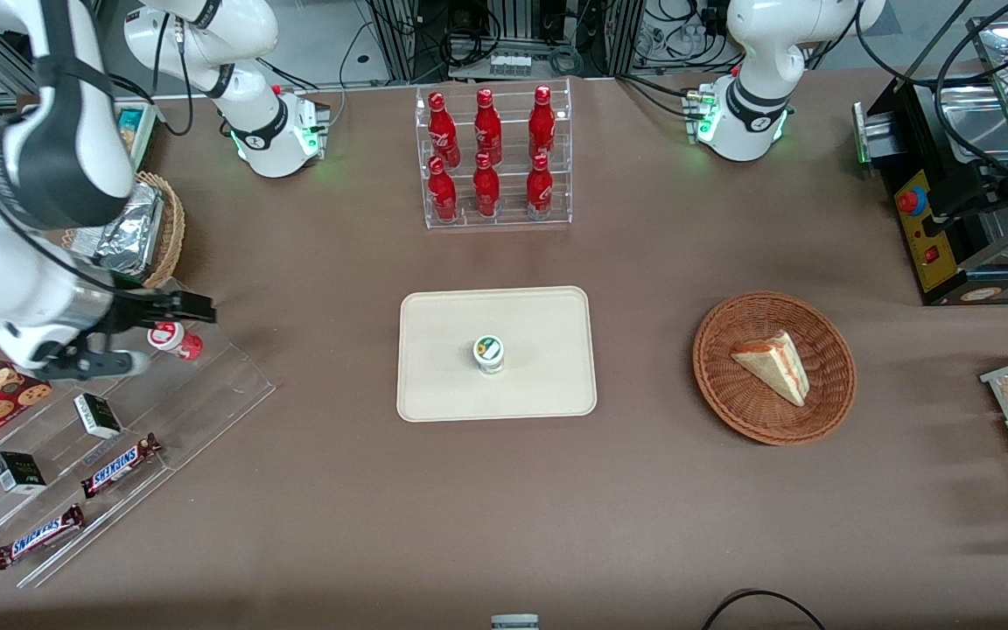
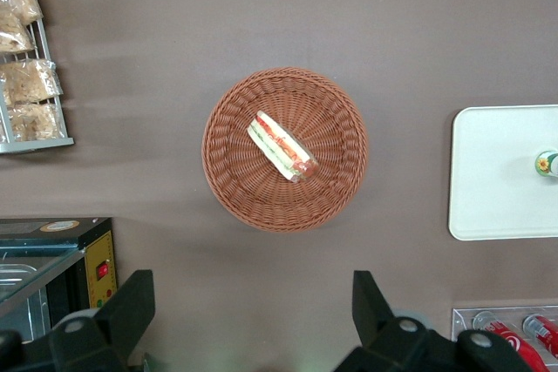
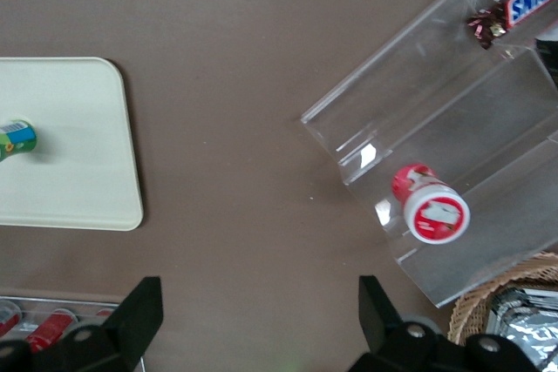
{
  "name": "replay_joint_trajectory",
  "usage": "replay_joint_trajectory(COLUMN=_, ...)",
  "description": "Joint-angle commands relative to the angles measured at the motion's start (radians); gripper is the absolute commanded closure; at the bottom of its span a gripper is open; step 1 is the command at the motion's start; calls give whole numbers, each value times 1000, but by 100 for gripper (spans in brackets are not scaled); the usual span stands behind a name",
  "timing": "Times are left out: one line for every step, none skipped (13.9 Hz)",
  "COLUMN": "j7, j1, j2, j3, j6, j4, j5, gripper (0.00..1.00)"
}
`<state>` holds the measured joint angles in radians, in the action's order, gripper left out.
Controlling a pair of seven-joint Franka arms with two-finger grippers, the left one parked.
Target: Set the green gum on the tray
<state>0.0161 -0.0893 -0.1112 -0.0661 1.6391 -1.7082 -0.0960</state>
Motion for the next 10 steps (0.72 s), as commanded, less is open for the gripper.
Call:
replay_joint_trajectory(j7=-21, j1=54, j2=87, j3=43, j6=15, j4=-70, j5=90, gripper=0)
replay_joint_trajectory(j7=-40, j1=71, j2=102, j3=45, j6=4, j4=-71, j5=94, gripper=0)
replay_joint_trajectory(j7=-45, j1=81, j2=113, j3=45, j6=2, j4=-71, j5=96, gripper=0)
replay_joint_trajectory(j7=-45, j1=100, j2=126, j3=45, j6=-2, j4=-71, j5=98, gripper=0)
replay_joint_trajectory(j7=-44, j1=115, j2=139, j3=45, j6=-25, j4=-70, j5=98, gripper=0)
replay_joint_trajectory(j7=-42, j1=126, j2=148, j3=45, j6=-50, j4=-67, j5=98, gripper=0)
replay_joint_trajectory(j7=-36, j1=134, j2=157, j3=43, j6=-65, j4=-64, j5=98, gripper=0)
replay_joint_trajectory(j7=-35, j1=140, j2=165, j3=40, j6=-74, j4=-61, j5=99, gripper=0)
replay_joint_trajectory(j7=-34, j1=141, j2=171, j3=36, j6=-91, j4=-56, j5=99, gripper=0)
replay_joint_trajectory(j7=-31, j1=144, j2=177, j3=32, j6=-108, j4=-54, j5=99, gripper=0)
